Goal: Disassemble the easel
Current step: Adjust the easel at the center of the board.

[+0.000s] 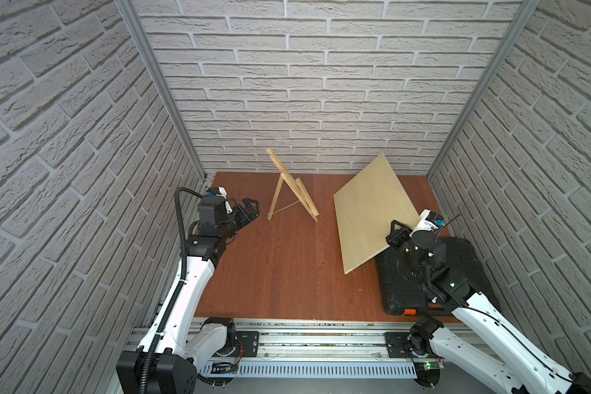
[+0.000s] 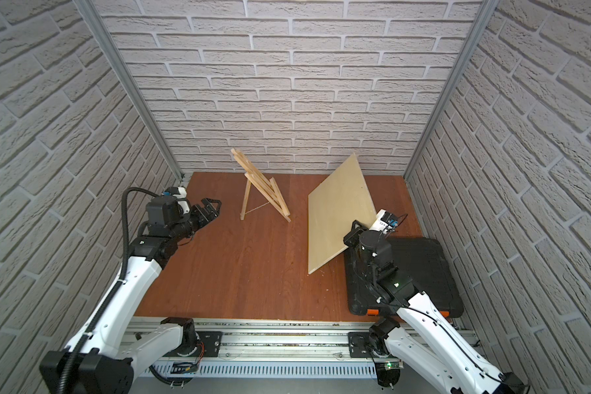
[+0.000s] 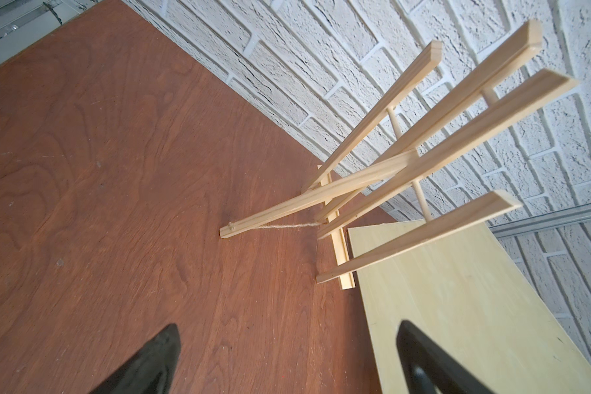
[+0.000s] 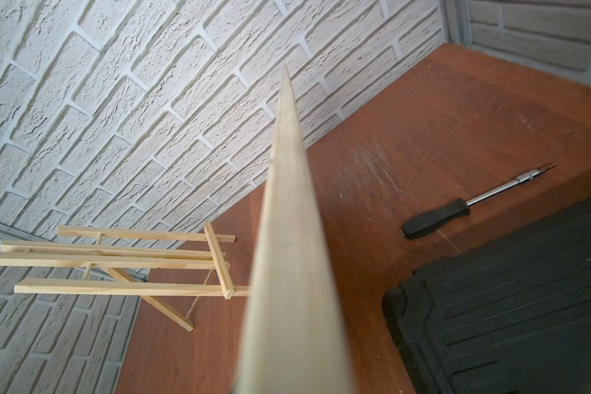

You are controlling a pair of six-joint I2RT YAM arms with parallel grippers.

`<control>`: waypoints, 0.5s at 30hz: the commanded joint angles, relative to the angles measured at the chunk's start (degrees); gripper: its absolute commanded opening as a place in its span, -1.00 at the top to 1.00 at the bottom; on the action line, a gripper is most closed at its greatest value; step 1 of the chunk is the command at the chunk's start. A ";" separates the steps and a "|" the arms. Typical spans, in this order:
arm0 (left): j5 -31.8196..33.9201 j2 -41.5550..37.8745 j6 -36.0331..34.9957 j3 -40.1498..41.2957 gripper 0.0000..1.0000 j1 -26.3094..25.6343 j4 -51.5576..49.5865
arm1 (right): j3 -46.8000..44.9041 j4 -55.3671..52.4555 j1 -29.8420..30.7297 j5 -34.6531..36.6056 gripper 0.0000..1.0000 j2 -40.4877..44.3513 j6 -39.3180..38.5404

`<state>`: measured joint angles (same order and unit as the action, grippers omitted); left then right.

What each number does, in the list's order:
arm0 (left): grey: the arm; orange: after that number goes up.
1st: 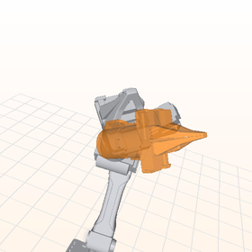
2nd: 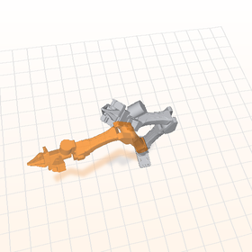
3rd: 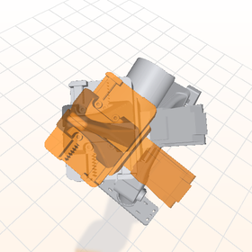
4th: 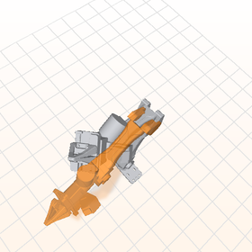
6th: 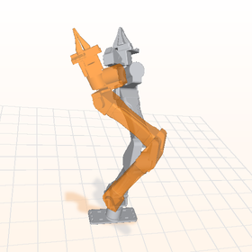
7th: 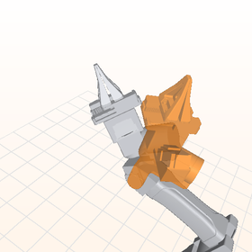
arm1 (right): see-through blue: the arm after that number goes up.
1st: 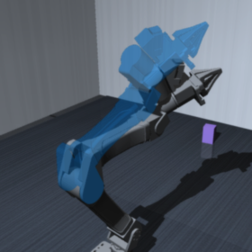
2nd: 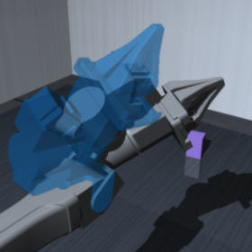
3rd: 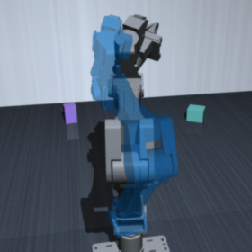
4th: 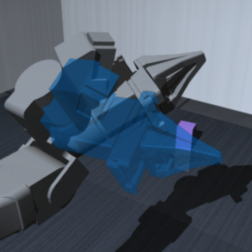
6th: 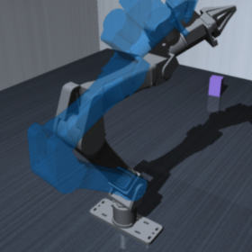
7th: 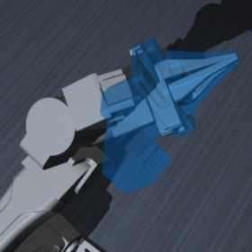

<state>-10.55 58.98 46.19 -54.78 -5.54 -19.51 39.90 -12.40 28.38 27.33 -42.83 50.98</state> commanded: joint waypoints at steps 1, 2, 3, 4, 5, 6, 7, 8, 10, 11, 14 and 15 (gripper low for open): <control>0.60 0.08 -0.16 0.84 -0.96 0.31 1.83 | -0.15 11.19 0.18 -5.65 0.95 -1.14 2.37; 0.80 0.08 -0.13 0.82 -0.96 0.35 1.67 | -0.56 11.78 0.21 -6.76 0.95 -1.82 2.75; 1.03 0.00 -0.14 0.86 -0.96 0.43 1.74 | -1.08 12.36 0.18 -7.52 0.95 -2.43 3.20; 1.20 -0.05 -0.14 0.82 -0.96 0.51 1.64 | -1.52 12.61 0.27 -8.24 0.94 -3.01 3.71; 1.36 -0.14 -0.14 0.87 -0.97 0.56 1.52 | -2.18 13.34 0.36 -8.96 0.94 -3.54 4.33; 1.41 -0.25 -0.15 0.87 -0.97 0.68 1.56 | -2.73 13.90 0.42 -9.47 0.94 -3.89 4.92; 1.54 -0.35 -0.13 0.96 -0.96 0.71 1.52 | -3.33 14.30 0.52 -9.86 0.94 -4.27 5.49; 1.66 -0.49 -0.14 0.97 -0.96 0.71 1.54 | -3.97 14.73 0.71 -10.16 0.94 -4.44 6.16; 1.91 -0.62 -0.14 1.02 -0.96 0.79 1.55 | -5.24 15.58 1.81 -9.96 0.94 -4.64 6.83; 1.99 -0.63 -0.14 1.08 -0.96 0.84 1.54 | -5.77 15.84 2.66 -9.46 0.94 -4.67 6.86; 2.02 -0.62 -0.01 1.08 -0.96 1.05 1.51 | -7.07 15.94 5.47 -5.90 0.94 -4.17 7.16; 1.98 -0.62 0.05 1.02 -0.96 1.06 1.53 | -7.56 16.16 6.36 -4.72 0.94 -4.03 7.39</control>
<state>-9.10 58.98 46.19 -54.50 -4.89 -19.57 33.06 0.64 32.01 22.79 -47.68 58.39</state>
